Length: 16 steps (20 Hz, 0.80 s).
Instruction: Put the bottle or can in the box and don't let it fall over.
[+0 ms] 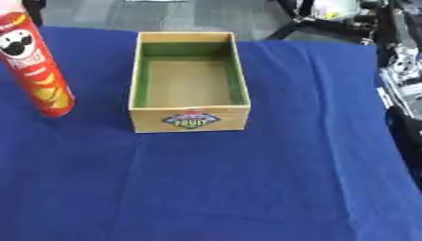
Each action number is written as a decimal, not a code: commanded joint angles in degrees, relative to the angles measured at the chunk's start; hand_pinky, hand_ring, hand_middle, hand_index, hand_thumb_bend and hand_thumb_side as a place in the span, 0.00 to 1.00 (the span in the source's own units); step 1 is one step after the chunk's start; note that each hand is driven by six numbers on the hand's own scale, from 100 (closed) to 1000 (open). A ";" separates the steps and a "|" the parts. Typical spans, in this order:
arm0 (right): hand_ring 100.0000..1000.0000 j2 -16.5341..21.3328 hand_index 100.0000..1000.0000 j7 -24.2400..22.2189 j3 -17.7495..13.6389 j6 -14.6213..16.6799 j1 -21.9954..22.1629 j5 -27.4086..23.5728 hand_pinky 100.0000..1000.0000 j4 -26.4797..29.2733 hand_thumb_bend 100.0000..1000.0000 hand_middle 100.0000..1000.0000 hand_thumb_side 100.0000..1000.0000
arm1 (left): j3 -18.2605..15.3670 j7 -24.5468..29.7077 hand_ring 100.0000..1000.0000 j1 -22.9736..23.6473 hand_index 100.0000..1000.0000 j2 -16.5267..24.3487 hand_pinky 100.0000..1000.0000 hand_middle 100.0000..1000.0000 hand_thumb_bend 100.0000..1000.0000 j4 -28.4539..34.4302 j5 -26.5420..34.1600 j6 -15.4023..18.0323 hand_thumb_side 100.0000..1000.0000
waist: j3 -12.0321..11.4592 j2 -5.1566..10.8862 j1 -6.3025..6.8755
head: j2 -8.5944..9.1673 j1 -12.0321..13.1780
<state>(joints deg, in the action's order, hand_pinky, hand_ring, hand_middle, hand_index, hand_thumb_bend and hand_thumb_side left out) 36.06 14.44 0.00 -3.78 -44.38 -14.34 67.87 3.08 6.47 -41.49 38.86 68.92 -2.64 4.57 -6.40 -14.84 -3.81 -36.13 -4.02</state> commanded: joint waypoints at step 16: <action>0.78 1.87 0.91 0.01 -0.36 -0.10 -1.64 0.51 0.76 0.82 0.00 0.81 0.99 | 1.35 0.48 0.94 -4.23 0.96 0.04 0.89 0.82 0.72 -4.14 -5.38 -1.93 0.67 | -0.01 0.44 -0.01 | 2.99 0.18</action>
<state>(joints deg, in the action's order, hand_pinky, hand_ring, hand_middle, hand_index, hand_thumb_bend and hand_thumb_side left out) 36.05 14.39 0.04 -3.83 -44.88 -14.23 67.86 4.54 6.81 -44.42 37.71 64.35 -7.54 2.71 -6.42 -15.28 -4.00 -33.97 -3.70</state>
